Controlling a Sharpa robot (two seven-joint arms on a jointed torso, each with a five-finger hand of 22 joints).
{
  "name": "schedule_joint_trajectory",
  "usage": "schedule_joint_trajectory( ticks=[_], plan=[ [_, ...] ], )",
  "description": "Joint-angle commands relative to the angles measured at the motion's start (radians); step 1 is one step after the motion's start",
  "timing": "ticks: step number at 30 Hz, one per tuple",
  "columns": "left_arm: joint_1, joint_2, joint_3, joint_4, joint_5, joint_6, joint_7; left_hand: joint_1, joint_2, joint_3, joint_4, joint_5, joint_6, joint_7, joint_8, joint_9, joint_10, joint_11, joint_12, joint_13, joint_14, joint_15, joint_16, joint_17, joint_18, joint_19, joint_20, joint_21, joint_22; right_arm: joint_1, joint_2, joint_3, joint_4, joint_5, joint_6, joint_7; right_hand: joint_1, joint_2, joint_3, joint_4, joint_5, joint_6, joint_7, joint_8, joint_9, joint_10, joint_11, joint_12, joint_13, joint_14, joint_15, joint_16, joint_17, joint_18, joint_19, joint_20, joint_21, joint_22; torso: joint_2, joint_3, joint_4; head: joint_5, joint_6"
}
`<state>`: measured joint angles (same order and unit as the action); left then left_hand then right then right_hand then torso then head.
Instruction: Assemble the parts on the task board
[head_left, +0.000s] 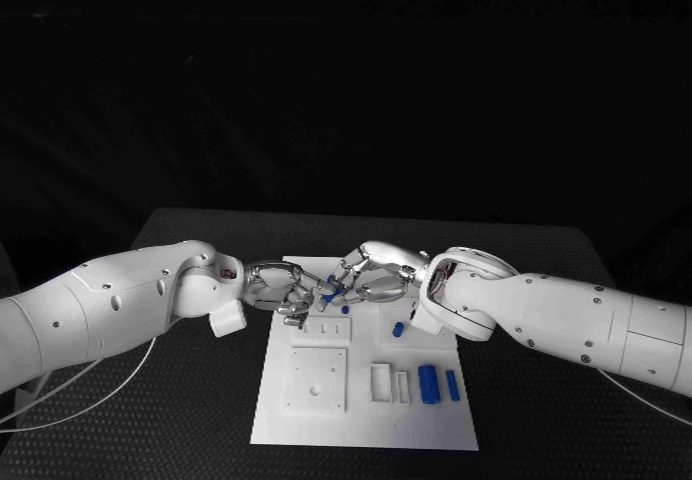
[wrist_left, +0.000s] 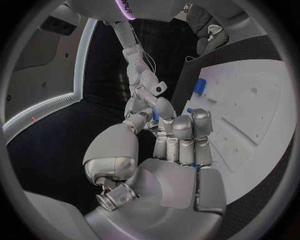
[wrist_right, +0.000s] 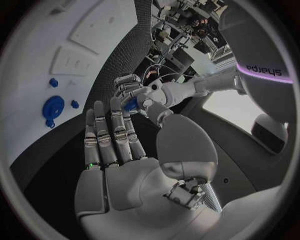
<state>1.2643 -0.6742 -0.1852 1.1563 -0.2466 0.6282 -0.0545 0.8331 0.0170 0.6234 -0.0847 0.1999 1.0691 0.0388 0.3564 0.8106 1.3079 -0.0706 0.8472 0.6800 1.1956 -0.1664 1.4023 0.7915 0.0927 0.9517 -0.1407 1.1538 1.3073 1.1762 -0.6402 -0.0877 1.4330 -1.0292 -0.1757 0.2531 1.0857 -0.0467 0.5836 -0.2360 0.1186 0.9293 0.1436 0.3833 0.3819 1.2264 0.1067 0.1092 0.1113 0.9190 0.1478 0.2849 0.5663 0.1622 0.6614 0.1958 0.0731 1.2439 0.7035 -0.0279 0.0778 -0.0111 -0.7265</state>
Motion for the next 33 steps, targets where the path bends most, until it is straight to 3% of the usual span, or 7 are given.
schedule_joint_trajectory(
  ticks=[1,9,11,12,21,29,33],
  plan=[
    [0.001,0.001,0.002,0.003,0.024,-0.054,-0.004,0.008,-0.005,0.140,-0.131,-0.009,-0.019,0.007,-0.016,-0.009,-0.007,0.005,0.003,0.000,-0.018,-0.006,0.002,-0.002,-0.011,-0.007,-0.117,-0.002,0.013,-0.001,0.003,-0.001,0.010,-0.034,-0.019,0.014,0.015,0.005,0.015,-0.001,-0.009,0.012,-0.004,0.005,0.004,0.008,-0.001,0.004,0.003,0.007,-0.002,0.004,0.003,0.010,0.008,0.001,-0.006,0.001,0.000,-0.0001,0.0005,0.000,0.000],
    [0.001,-0.001,0.001,0.007,0.030,-0.069,-0.017,-0.012,-0.068,0.113,-0.068,-0.128,-0.104,0.035,-0.085,-0.053,-0.017,0.031,0.000,-0.001,-0.020,0.017,-0.003,-0.006,-0.010,-0.009,-0.108,-0.004,0.009,-0.001,0.002,-0.001,0.011,-0.043,-0.037,0.009,0.039,-0.002,0.089,0.002,-0.047,0.040,-0.013,0.015,0.010,0.038,-0.013,0.013,0.016,0.034,-0.014,0.017,0.017,0.021,0.040,0.002,-0.006,-0.002,0.000,-0.0004,-0.0001,0.001,-0.001],
    [0.001,-0.001,0.001,0.008,0.030,-0.072,-0.019,-0.049,-0.062,0.046,-0.071,-0.032,-0.119,0.043,-0.096,-0.058,-0.024,0.038,0.001,0.002,-0.024,0.026,0.000,-0.004,-0.011,-0.011,-0.096,0.001,0.013,-0.001,0.002,-0.001,0.011,-0.043,-0.037,0.008,0.038,-0.003,0.093,0.003,-0.046,0.042,-0.014,0.015,0.010,0.040,-0.014,0.013,0.017,0.036,-0.014,0.018,0.018,0.022,0.043,0.002,-0.006,-0.002,0.000,-0.0003,-0.0001,0.001,-0.001],
    [0.001,-0.002,0.001,0.009,0.030,-0.075,-0.020,-0.049,-0.050,0.009,-0.089,-0.029,-0.121,0.044,-0.099,-0.061,-0.027,0.039,0.002,0.005,-0.025,0.026,0.000,-0.003,-0.006,-0.015,-0.097,0.002,0.014,-0.001,0.002,-0.001,0.010,-0.043,-0.037,0.007,0.037,-0.003,0.094,0.003,-0.046,0.043,-0.015,0.016,0.011,0.041,-0.014,0.013,0.018,0.037,-0.015,0.018,0.019,0.022,0.044,0.002,-0.006,-0.002,0.000,-0.0001,0.0001,0.001,-0.001],
    [0.001,-0.004,0.001,0.011,0.033,-0.080,-0.015,-0.048,-0.044,-0.059,-0.097,-0.079,-0.128,0.046,-0.116,-0.083,-0.037,0.041,0.004,0.008,-0.031,0.028,-0.003,-0.005,0.005,-0.026,-0.094,-0.005,0.010,-0.001,0.000,-0.002,0.006,-0.047,-0.025,-0.003,0.035,-0.004,0.102,0.001,-0.042,0.048,-0.017,0.017,0.012,0.046,-0.017,0.014,0.021,0.041,-0.017,0.020,0.023,0.024,0.049,0.002,-0.006,-0.001,0.000,-0.0001,-0.0003,0.000,-0.002],
    [0.001,-0.008,0.001,0.011,0.036,-0.079,-0.014,-0.051,-0.098,-0.083,-0.085,-0.140,-0.136,0.050,-0.128,-0.101,-0.041,0.044,0.004,0.008,-0.033,0.031,-0.004,-0.007,0.010,-0.029,-0.091,-0.009,0.007,-0.001,-0.001,-0.002,0.000,-0.048,-0.028,-0.009,0.034,-0.004,0.105,-0.001,-0.043,0.050,-0.018,0.018,0.013,0.049,-0.018,0.014,0.022,0.043,-0.017,0.020,0.025,0.025,0.051,0.002,-0.006,-0.001,0.000,-0.0001,-0.0004,-0.002,-0.002],
    [0.001,-0.009,0.001,0.011,0.037,-0.080,-0.010,-0.036,-0.085,-0.077,-0.085,-0.140,-0.135,0.049,-0.128,-0.103,-0.040,0.043,0.004,0.008,-0.033,0.030,-0.004,-0.007,0.012,-0.028,-0.091,-0.009,0.007,-0.001,-0.001,-0.002,-0.002,-0.048,-0.036,-0.015,0.033,-0.005,0.106,-0.002,-0.043,0.051,-0.018,0.018,0.013,0.050,-0.018,0.014,0.023,0.043,-0.018,0.020,0.026,0.026,0.052,0.002,-0.006,-0.001,0.000,0.0000,0.0003,-0.002,-0.001]
  ],
)
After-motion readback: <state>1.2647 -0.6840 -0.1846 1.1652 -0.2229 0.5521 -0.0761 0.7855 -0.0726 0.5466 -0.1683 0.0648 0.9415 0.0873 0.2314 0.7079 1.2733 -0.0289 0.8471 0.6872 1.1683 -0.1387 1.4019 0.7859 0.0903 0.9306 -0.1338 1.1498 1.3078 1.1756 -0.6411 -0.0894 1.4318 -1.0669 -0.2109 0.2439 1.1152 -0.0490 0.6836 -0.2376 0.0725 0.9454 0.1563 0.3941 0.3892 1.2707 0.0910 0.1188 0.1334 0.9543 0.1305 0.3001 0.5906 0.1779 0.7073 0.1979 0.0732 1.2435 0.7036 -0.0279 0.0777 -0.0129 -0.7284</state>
